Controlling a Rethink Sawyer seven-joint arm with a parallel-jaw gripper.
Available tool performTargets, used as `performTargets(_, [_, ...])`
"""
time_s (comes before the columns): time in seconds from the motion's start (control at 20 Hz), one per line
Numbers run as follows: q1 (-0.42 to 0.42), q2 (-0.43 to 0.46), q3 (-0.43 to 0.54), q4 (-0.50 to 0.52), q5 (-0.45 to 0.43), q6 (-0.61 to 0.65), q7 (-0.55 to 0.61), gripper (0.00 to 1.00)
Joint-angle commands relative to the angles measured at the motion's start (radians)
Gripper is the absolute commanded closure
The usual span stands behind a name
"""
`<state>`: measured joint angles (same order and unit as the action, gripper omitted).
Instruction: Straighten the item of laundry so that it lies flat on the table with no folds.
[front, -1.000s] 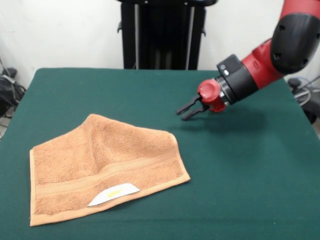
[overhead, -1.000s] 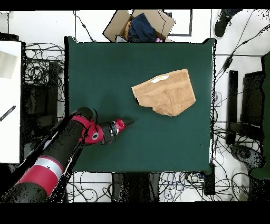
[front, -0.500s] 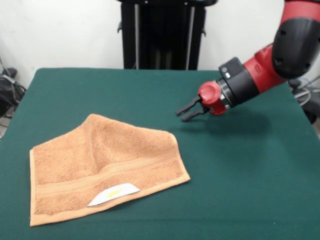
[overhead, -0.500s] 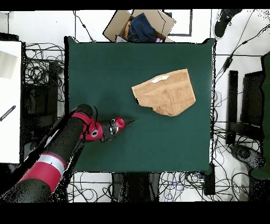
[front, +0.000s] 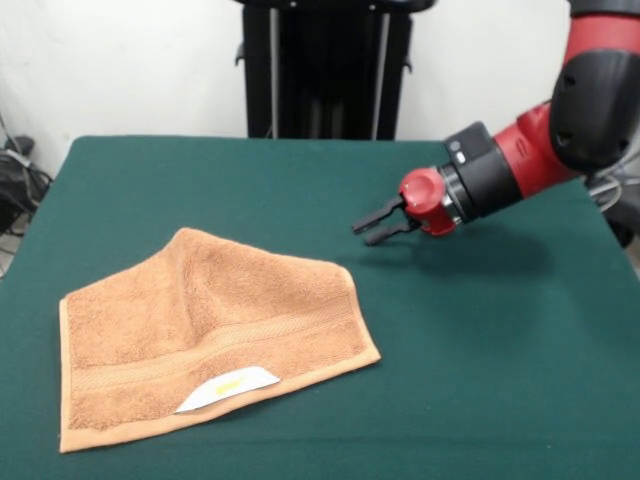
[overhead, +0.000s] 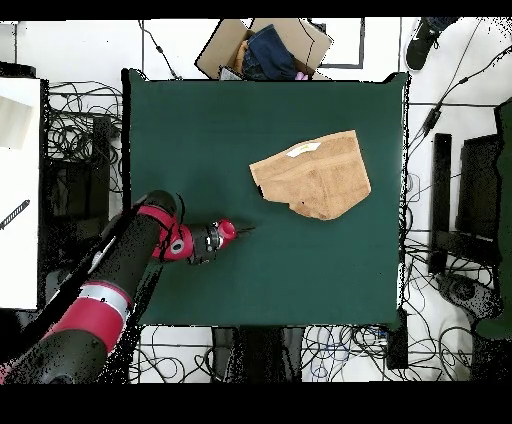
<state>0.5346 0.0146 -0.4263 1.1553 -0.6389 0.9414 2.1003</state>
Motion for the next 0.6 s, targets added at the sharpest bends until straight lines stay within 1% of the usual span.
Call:
performTargets(0.05, [-0.052, 0.084, 0.251, -0.173, 0.001, -0.155, -0.124, 0.0])
performTargets(0.6, [-0.083, 0.115, 0.308, -0.247, -0.042, -0.09, -0.144, 0.0])
